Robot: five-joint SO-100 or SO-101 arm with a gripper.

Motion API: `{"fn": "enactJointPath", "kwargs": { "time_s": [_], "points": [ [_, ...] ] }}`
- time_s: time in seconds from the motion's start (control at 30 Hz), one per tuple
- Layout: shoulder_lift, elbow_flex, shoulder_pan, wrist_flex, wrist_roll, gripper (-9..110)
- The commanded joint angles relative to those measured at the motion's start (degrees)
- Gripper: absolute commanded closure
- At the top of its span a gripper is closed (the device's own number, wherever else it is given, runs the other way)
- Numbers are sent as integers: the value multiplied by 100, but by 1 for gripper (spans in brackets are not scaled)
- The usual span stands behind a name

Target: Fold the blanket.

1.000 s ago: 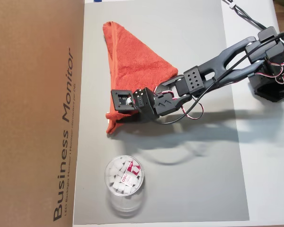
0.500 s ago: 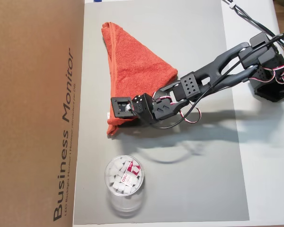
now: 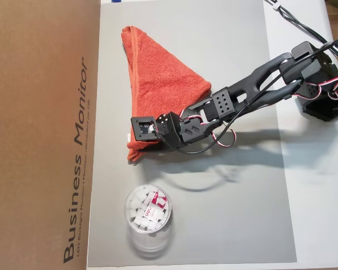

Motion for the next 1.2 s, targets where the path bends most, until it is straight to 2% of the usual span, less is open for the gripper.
{"fn": "enactJointPath", "kwargs": {
  "time_s": [0.0, 0.13, 0.7, 0.93, 1.17],
  "points": [
    [44, -211, 18, -18, -545, 101],
    [35, -149, 0, -18, -1230, 101],
    [-316, -246, -149, -18, -1485, 101],
    [-316, -255, -149, -88, -1942, 89],
    [-308, -255, -149, -105, -2083, 88]
  ]
}}
